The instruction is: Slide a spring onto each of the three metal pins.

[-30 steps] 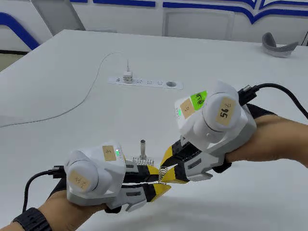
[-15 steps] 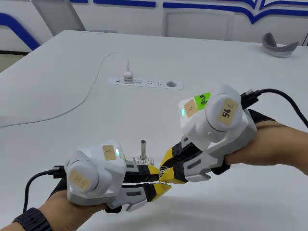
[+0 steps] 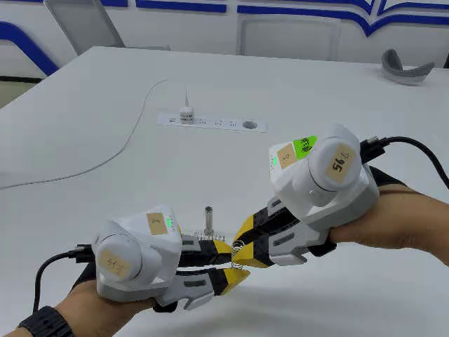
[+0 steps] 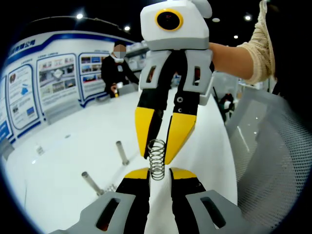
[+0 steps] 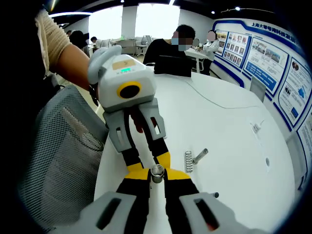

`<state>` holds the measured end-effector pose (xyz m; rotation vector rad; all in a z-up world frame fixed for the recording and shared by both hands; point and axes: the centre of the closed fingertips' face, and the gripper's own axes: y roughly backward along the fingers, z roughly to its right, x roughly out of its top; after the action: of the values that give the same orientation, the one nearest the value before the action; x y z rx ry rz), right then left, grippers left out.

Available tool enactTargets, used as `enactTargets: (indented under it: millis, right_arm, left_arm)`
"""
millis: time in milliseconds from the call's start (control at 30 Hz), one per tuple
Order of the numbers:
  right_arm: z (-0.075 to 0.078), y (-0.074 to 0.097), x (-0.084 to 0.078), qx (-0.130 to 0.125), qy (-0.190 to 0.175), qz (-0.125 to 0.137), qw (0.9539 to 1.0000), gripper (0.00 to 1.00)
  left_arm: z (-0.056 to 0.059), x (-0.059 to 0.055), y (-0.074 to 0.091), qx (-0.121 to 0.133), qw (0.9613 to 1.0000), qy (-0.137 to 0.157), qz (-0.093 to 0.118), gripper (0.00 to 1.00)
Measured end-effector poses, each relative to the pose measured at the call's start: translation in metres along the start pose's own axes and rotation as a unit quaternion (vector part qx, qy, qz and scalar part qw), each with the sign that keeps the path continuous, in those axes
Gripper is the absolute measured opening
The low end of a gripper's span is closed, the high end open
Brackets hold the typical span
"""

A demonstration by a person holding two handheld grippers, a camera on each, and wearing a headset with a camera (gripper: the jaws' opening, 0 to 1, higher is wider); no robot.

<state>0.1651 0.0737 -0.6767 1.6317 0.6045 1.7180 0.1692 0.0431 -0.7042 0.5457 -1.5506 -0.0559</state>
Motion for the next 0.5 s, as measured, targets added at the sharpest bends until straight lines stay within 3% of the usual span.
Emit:
enactTargets:
  millis: [500]
  right_arm:
    - [0.016,0.012,-0.003,-0.027,-0.019,0.006,0.9994,0.12]
  left_arm:
    - [-0.011,-0.002,0.009,0.02,0.9995,0.023,0.006,0.26]
